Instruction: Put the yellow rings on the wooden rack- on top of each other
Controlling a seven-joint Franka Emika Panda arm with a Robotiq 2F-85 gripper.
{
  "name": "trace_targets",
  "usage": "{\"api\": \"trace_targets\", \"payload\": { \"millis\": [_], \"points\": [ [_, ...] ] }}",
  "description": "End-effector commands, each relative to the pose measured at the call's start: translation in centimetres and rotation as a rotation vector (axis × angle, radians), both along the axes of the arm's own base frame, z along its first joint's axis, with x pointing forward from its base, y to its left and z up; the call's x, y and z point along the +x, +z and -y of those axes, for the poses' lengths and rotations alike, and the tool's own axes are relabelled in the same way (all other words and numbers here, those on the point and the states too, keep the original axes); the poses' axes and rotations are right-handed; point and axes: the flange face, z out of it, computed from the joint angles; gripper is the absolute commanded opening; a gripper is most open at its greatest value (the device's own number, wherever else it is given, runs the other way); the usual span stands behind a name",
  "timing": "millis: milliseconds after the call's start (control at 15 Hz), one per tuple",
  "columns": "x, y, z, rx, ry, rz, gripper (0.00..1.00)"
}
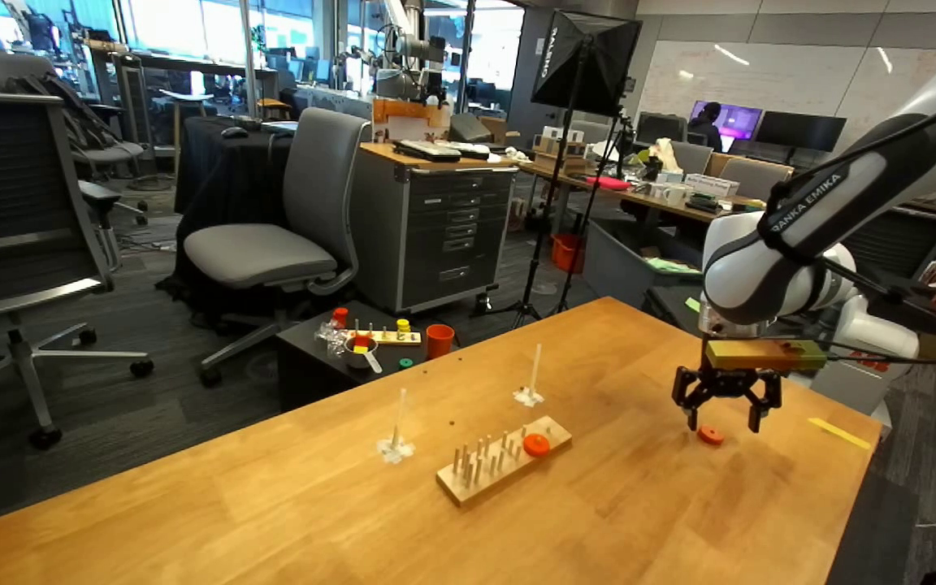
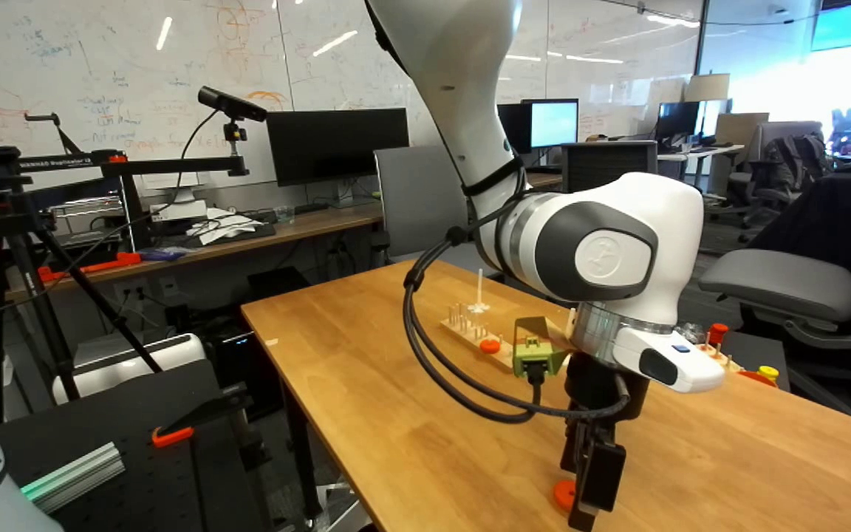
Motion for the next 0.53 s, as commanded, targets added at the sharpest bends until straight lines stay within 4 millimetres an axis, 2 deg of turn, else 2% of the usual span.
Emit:
{"api": "trace_targets", "payload": {
  "millis": [0, 467],
  "points": [
    [0.08, 0.3, -0.35, 0.006, -0.038, 0.054, 1.0],
    [0.68, 0.18, -1.06, 0.06, -0.108, 0.123, 1.0]
  ]
}}
